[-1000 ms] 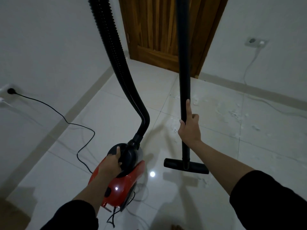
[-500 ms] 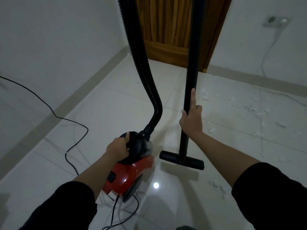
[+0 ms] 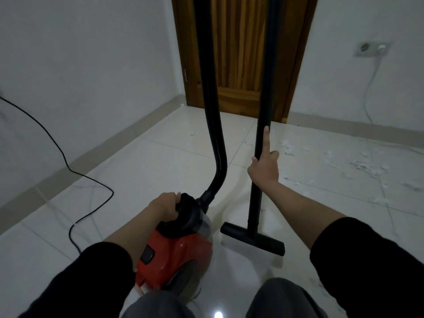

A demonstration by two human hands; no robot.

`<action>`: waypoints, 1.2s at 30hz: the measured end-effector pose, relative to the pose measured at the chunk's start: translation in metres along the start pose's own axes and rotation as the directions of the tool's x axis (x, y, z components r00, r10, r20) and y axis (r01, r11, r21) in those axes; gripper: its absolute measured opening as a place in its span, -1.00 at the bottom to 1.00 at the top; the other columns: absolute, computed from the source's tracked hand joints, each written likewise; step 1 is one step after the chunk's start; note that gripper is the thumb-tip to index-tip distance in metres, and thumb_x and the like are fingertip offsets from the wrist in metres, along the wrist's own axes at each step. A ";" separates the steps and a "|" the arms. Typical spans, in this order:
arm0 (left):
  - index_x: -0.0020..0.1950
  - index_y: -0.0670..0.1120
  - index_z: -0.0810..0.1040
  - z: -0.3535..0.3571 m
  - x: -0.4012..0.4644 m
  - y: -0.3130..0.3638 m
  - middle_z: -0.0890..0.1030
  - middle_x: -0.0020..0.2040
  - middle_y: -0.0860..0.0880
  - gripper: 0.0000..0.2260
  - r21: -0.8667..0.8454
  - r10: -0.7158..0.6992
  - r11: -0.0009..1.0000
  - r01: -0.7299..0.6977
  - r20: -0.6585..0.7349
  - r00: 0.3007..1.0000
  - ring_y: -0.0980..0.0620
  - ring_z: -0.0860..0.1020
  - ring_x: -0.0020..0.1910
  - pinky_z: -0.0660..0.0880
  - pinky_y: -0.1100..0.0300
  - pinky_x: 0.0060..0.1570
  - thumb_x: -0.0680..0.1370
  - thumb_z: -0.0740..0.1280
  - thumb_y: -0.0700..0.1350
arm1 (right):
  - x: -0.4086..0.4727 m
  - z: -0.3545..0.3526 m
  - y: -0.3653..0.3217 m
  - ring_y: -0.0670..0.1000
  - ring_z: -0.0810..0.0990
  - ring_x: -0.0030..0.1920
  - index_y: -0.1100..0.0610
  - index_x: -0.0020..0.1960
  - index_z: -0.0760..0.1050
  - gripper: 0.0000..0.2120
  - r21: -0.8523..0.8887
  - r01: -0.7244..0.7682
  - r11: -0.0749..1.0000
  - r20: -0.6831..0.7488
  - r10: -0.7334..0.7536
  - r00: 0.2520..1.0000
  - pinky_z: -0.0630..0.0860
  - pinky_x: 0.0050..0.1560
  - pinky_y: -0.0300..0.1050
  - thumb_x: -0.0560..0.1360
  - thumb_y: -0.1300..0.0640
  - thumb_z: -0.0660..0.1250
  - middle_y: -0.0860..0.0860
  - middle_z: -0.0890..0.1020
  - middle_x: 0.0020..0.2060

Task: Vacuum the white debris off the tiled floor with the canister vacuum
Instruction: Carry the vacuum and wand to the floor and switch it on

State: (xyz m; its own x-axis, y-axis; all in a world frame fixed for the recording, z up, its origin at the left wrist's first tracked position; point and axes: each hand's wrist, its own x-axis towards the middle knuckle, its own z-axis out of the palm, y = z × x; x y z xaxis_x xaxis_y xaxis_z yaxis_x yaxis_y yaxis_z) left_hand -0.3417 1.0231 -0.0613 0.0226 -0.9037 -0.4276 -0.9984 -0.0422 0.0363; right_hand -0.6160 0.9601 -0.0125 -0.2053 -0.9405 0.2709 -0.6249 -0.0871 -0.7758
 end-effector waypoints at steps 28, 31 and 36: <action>0.61 -0.06 -0.01 0.080 0.023 -0.021 0.49 0.38 -0.20 -0.25 -0.345 0.018 0.935 -0.076 -0.168 0.986 -0.18 0.44 0.36 0.39 0.07 0.30 0.57 0.36 -0.03 | -0.003 0.042 0.045 0.14 0.43 -0.31 -0.33 0.46 -0.36 -0.10 -0.115 0.123 0.986 0.089 -0.113 0.990 0.38 -0.41 -0.25 0.60 0.25 0.26 0.10 0.30 -0.06; 0.60 -0.09 0.07 0.085 0.019 -0.024 0.49 0.38 -0.21 -0.29 -0.393 0.026 0.912 -0.113 -0.221 0.975 -0.19 0.45 0.35 0.39 0.07 0.30 0.56 0.38 -0.04 | -0.005 0.042 0.045 0.17 0.47 -0.29 -0.34 0.46 -0.35 -0.11 -0.125 0.131 0.983 0.090 -0.120 0.989 0.38 -0.41 -0.24 0.60 0.25 0.26 0.10 0.29 -0.06; 0.56 -0.14 0.22 0.100 0.003 -0.026 0.57 0.23 -0.24 -0.39 -0.443 0.006 0.882 -0.163 -0.336 0.942 -0.19 0.53 0.22 0.40 0.15 0.15 0.57 0.38 -0.11 | -0.009 0.042 0.045 0.16 0.46 -0.30 -0.33 0.48 -0.34 -0.10 -0.113 0.138 0.984 0.079 -0.130 0.988 0.47 -0.34 -0.14 0.60 0.25 0.26 0.09 0.29 -0.05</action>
State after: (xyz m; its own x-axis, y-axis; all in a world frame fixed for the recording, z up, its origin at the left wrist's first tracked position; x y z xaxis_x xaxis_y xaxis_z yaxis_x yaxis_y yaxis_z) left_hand -0.3208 1.0638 -0.1537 0.0325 -0.9945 -0.0993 -0.8614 -0.0783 0.5018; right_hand -0.6107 0.9513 -0.0739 -0.0621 -0.9444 0.3230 -0.7283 -0.1784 -0.6616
